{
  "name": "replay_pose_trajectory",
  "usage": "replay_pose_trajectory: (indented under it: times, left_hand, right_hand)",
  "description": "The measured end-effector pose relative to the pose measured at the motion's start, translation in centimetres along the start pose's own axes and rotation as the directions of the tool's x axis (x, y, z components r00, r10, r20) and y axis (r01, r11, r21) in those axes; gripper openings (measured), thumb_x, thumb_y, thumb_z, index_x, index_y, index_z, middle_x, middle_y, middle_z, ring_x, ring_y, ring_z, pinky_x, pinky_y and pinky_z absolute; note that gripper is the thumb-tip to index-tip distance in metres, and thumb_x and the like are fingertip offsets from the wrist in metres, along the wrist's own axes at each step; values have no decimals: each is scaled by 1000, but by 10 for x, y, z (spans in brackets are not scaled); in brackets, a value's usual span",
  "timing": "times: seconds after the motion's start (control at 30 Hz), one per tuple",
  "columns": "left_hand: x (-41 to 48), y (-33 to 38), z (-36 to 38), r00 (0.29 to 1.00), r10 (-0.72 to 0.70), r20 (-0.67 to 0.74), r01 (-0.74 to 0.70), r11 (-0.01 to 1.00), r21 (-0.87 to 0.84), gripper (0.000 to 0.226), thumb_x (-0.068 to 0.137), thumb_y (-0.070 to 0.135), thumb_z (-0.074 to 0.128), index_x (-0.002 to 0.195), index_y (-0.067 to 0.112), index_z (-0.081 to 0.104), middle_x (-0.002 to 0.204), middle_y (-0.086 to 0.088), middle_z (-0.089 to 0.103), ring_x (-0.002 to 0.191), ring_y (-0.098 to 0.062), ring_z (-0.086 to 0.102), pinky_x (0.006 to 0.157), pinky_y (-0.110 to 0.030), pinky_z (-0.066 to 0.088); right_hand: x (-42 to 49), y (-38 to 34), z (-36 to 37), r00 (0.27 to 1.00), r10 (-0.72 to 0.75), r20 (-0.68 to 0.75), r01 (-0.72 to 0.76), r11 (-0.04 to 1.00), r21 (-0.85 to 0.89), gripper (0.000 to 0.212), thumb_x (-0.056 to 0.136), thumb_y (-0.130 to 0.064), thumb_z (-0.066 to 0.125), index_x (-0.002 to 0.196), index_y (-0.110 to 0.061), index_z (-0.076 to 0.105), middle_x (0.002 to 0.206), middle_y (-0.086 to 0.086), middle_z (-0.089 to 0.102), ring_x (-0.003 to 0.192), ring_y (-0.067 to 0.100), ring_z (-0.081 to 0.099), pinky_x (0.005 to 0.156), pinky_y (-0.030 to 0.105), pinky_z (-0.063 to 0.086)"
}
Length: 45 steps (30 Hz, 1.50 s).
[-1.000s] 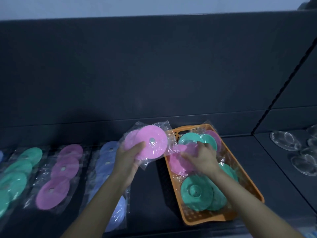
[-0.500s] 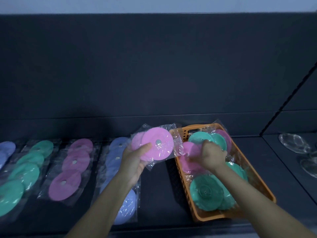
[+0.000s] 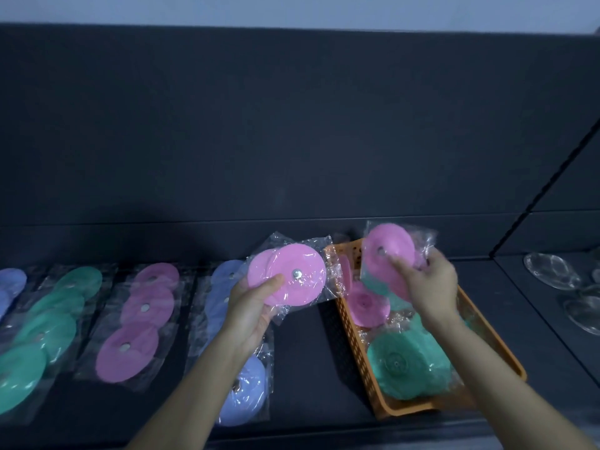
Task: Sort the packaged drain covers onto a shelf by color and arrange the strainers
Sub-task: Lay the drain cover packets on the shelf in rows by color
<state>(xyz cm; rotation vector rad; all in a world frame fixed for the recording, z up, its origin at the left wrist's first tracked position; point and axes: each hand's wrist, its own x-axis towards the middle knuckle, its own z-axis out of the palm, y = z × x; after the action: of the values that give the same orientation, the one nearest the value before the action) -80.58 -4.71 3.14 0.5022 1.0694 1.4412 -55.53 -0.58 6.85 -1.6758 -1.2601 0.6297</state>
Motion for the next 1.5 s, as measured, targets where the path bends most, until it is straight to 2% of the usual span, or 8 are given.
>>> replay_pose_trajectory:
  times: [0.33,0.5,0.73,0.87,1.13,1.27,1.43,1.5]
  left_hand:
    - [0,16,-34,996,70,-56,-69,997,22,39,79,0,69,117,5,61,109,-17,69,98,-26,67,87,-37,53]
    - [-2,28,-65,975,140,-172,-144,990,-11,51,67,5,74,117,5,60,102,-11,71,86,-20,69,67,-27,56]
    - [-4,36,-113,936,187,-297,-165,981,97,67,69,11,79,130,11,52,115,-10,67,103,-28,66,90,-49,52]
    - [-10,35,-122,946,164,-281,-151,986,65,39,81,2,68,118,12,59,94,-3,73,71,-15,69,59,-30,56]
    - [-34,32,-118,965,127,-230,-125,992,22,25,82,-5,61,103,7,66,94,-12,72,84,-26,68,63,-31,58]
    - [-49,31,-111,981,90,-172,-86,996,30,31,77,-3,66,107,7,66,99,-17,71,89,-31,68,72,-39,58]
    - [-61,28,-103,985,79,-157,-68,995,77,40,74,7,69,113,6,63,107,-19,69,101,-36,65,84,-45,54]
    - [-66,28,-103,990,89,-109,-79,993,87,43,72,5,66,115,4,61,108,-20,69,99,-35,66,80,-42,56]
  right_hand:
    - [-49,-45,15,966,82,246,-178,899,399,23,72,-20,79,83,-5,65,87,23,70,75,45,66,65,58,53]
    - [-83,-41,65,882,196,428,-353,877,327,20,80,-19,73,95,-11,64,87,10,71,72,27,68,58,35,56]
    - [-97,-16,109,881,334,335,-424,871,247,18,86,-22,66,100,-20,55,87,1,62,79,20,59,74,38,52]
    - [-98,-9,124,868,395,301,-462,865,198,24,83,-25,70,91,-6,57,82,8,59,76,24,56,66,32,44]
    - [-99,0,121,943,-26,331,105,969,-222,92,76,-11,76,146,-3,17,134,23,43,120,34,47,98,31,36]
    - [-112,-3,118,879,-310,363,424,856,-295,86,77,-13,74,145,1,22,148,27,25,140,36,22,114,32,16]
    - [-132,-38,124,806,-201,557,228,973,22,12,85,-24,67,94,-20,59,85,-2,64,82,15,60,68,11,39]
    - [-134,-37,132,817,-105,567,61,994,96,27,83,-20,69,66,-18,48,58,-6,52,52,10,46,53,18,37]
